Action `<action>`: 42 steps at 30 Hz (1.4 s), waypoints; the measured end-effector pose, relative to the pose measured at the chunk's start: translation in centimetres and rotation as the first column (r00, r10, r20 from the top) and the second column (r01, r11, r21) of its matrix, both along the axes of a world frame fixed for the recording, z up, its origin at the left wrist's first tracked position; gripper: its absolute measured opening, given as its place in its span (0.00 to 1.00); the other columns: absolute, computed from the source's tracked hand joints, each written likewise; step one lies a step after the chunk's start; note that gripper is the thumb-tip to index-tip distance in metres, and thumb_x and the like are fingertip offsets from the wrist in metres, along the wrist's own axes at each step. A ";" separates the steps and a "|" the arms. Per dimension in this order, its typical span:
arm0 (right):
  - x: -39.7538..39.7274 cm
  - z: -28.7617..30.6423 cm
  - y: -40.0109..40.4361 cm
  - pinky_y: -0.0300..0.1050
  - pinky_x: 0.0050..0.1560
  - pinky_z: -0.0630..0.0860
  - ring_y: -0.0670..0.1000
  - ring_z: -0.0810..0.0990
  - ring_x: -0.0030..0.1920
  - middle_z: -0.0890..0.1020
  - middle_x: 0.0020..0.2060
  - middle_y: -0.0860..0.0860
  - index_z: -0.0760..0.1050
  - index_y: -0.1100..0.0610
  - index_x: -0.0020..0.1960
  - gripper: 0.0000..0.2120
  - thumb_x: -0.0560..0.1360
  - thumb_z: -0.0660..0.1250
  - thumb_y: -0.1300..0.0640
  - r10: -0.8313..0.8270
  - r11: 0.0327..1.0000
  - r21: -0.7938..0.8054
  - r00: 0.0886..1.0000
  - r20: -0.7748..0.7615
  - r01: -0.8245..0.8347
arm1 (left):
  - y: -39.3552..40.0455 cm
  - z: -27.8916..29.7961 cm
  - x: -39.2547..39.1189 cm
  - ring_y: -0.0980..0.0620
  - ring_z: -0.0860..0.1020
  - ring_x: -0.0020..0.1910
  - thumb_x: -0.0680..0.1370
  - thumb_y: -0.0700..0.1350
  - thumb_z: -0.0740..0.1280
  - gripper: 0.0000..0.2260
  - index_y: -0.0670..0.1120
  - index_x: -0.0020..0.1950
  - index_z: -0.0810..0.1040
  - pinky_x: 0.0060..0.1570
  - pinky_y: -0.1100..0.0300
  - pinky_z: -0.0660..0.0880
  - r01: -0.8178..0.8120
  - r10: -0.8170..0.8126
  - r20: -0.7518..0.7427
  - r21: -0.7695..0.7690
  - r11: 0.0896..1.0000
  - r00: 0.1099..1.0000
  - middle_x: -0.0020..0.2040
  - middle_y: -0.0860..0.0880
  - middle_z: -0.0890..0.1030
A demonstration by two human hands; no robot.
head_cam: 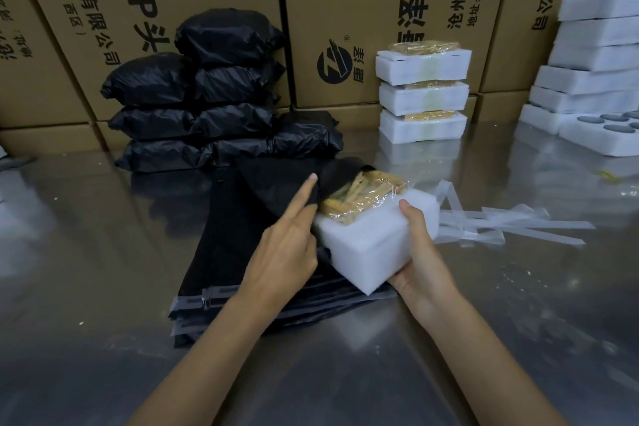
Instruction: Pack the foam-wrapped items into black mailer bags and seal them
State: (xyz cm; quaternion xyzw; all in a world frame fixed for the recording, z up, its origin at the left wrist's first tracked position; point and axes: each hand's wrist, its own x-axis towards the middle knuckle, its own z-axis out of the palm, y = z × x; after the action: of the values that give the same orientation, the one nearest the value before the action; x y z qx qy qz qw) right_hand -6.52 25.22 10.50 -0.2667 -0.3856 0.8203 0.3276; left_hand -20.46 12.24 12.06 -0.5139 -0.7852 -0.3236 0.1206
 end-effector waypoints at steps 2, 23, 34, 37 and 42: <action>0.0 0.0 -0.1 0.52 0.59 0.79 0.52 0.85 0.56 0.86 0.55 0.50 0.76 0.51 0.67 0.26 0.73 0.72 0.41 -0.007 1.000 -0.030 0.999 -0.031 0.006 | -0.3 -0.3 1.0 0.55 0.77 0.33 0.77 0.32 0.60 0.28 0.52 0.74 0.67 0.35 0.53 0.77 0.060 -0.059 0.016 -0.032 0.998 0.998 0.78 0.70 0.47; 0.6 0.9 -0.7 0.48 0.46 0.84 0.43 0.86 0.48 0.87 0.47 0.41 0.76 0.34 0.51 0.19 0.62 0.76 0.37 0.003 0.973 0.231 0.998 0.067 -0.018 | 15.5 10.7 2.6 0.43 0.75 0.60 0.75 0.50 0.64 0.15 0.44 0.57 0.79 0.52 0.54 0.71 -0.087 0.187 0.156 -0.498 0.863 0.970 0.58 0.42 0.79; 0.3 1.1 1.0 0.40 0.24 0.73 0.50 0.76 0.26 0.78 0.32 0.55 0.73 0.59 0.40 0.16 0.83 0.62 0.52 -0.057 0.947 0.305 0.885 0.461 -0.097 | 15.4 9.4 8.1 0.43 0.77 0.55 0.76 0.36 0.64 0.11 0.44 0.56 0.79 0.52 0.53 0.74 0.045 -0.080 -0.070 -0.407 0.912 0.994 0.54 0.44 0.79; 0.7 0.4 1.2 0.43 0.35 0.78 0.53 0.79 0.35 0.78 0.36 0.59 0.73 0.60 0.40 0.13 0.84 0.59 0.64 0.092 0.967 0.192 0.929 0.358 -0.170 | 14.7 8.0 8.9 0.44 0.74 0.61 0.76 0.35 0.62 0.20 0.47 0.67 0.77 0.63 0.51 0.71 0.193 -0.247 -0.081 -0.411 0.891 0.966 0.55 0.47 0.79; 1.2 0.1 0.9 0.45 0.35 0.82 0.55 0.87 0.46 0.87 0.47 0.56 0.82 0.57 0.54 0.15 0.79 0.67 0.46 0.017 1.000 -0.021 0.996 0.083 -0.016 | 11.1 6.6 6.8 0.52 0.65 0.69 0.82 0.49 0.62 0.17 0.52 0.71 0.72 0.65 0.52 0.60 0.220 -0.243 -0.166 -0.149 0.964 0.956 0.69 0.53 0.73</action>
State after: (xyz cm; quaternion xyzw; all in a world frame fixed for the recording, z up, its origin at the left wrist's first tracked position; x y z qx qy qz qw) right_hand -5.35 26.15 10.61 -0.3006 -0.3926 0.8151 0.3018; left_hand -13.66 23.33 18.61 -0.6367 -0.7244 -0.2357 0.1201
